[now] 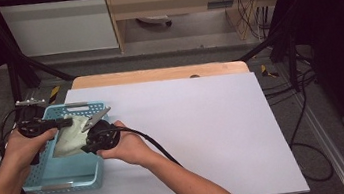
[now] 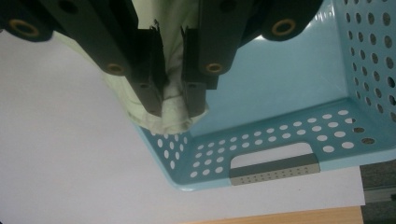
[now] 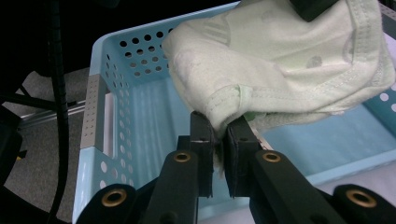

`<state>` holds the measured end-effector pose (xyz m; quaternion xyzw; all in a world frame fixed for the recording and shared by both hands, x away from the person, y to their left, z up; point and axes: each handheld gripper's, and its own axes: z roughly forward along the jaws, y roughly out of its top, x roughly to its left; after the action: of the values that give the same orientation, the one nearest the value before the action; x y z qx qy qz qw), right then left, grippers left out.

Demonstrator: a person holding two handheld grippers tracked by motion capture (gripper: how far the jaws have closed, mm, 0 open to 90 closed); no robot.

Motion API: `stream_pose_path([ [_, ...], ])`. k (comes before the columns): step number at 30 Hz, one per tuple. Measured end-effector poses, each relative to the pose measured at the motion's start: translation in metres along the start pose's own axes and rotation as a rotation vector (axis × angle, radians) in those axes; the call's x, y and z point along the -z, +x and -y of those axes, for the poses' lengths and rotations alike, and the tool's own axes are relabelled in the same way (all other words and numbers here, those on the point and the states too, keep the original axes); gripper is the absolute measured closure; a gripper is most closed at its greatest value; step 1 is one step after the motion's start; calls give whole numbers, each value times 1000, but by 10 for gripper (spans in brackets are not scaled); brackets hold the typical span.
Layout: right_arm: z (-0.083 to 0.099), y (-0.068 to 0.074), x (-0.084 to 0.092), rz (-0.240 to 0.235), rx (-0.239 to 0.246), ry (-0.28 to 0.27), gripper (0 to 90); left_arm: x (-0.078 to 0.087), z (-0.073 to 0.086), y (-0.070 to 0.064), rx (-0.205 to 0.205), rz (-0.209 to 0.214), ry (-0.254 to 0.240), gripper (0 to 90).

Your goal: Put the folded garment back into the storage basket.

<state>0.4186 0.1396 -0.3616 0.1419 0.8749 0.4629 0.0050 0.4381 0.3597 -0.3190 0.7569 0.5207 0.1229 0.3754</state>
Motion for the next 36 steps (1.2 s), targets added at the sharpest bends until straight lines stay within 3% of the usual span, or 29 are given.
stream_pose_path([
  [5,-1,0,-4,-2,-2,3,836,-1,2,4,4,-3,2,794],
  [7,-1,1,-6,1,-8,9,806,-4,4,6,11,-10,1,714],
  [11,-1,1,-8,38,-36,30,488,-6,6,11,29,-66,-44,471],
  [14,1,0,1,63,-57,74,340,0,7,8,28,-76,-78,425],
  [16,2,-1,12,86,-55,69,299,5,7,1,25,-87,-104,385],
  [22,4,-6,54,196,-61,12,114,19,9,-32,-56,-114,-175,275],
  [29,9,-16,102,291,-85,-74,74,21,16,-71,-117,-92,-226,177],
  [36,18,-24,126,393,-99,-115,58,6,27,-96,-133,-60,-203,104],
])
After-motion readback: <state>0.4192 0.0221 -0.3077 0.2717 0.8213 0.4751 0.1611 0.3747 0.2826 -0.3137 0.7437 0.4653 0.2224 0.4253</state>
